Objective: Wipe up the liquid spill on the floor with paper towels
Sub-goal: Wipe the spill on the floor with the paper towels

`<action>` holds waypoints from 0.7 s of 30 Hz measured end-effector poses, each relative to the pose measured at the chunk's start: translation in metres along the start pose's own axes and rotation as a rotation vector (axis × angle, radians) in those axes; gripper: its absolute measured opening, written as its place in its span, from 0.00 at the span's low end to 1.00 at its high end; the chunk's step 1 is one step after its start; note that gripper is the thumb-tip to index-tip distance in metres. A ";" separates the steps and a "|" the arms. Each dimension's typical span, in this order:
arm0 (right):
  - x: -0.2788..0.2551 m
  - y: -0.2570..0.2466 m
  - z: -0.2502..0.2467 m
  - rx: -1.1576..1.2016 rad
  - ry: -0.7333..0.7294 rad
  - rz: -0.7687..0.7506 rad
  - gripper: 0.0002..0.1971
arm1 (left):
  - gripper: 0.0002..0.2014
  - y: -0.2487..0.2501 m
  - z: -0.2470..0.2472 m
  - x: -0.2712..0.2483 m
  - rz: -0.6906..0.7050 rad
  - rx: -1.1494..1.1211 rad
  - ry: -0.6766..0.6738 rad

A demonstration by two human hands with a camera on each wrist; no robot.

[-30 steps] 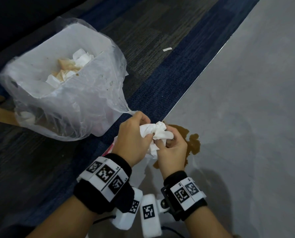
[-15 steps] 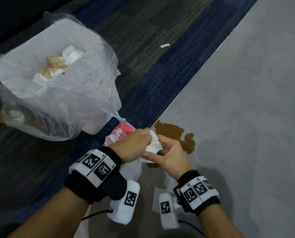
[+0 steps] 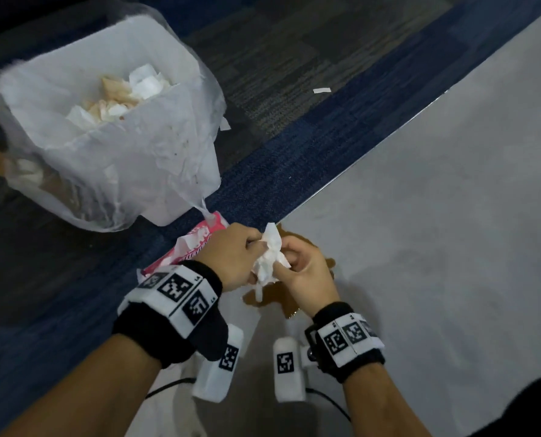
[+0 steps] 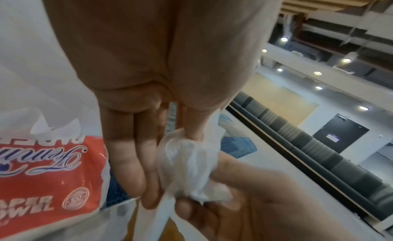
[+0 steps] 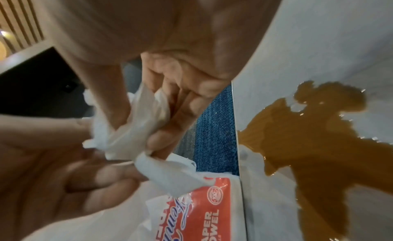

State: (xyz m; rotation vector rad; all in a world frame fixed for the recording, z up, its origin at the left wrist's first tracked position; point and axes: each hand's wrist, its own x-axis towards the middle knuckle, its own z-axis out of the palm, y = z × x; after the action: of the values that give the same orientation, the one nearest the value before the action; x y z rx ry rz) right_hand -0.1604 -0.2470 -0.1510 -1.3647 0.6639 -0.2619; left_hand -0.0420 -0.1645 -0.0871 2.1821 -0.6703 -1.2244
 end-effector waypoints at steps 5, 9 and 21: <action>0.027 0.001 -0.005 -0.033 -0.127 -0.002 0.21 | 0.07 -0.011 -0.001 0.033 0.065 0.099 0.215; 0.029 -0.042 -0.011 -0.255 -0.164 0.029 0.17 | 0.07 0.012 -0.022 0.029 -0.021 -0.006 0.084; 0.091 -0.015 -0.060 -0.468 -0.159 -0.081 0.04 | 0.11 0.011 -0.002 0.079 0.008 0.079 0.065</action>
State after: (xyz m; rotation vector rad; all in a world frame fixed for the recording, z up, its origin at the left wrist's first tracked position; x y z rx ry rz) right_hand -0.1197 -0.3484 -0.1656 -1.8415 0.5562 -0.0597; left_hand -0.0056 -0.2237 -0.1261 2.2711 -0.7113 -1.1359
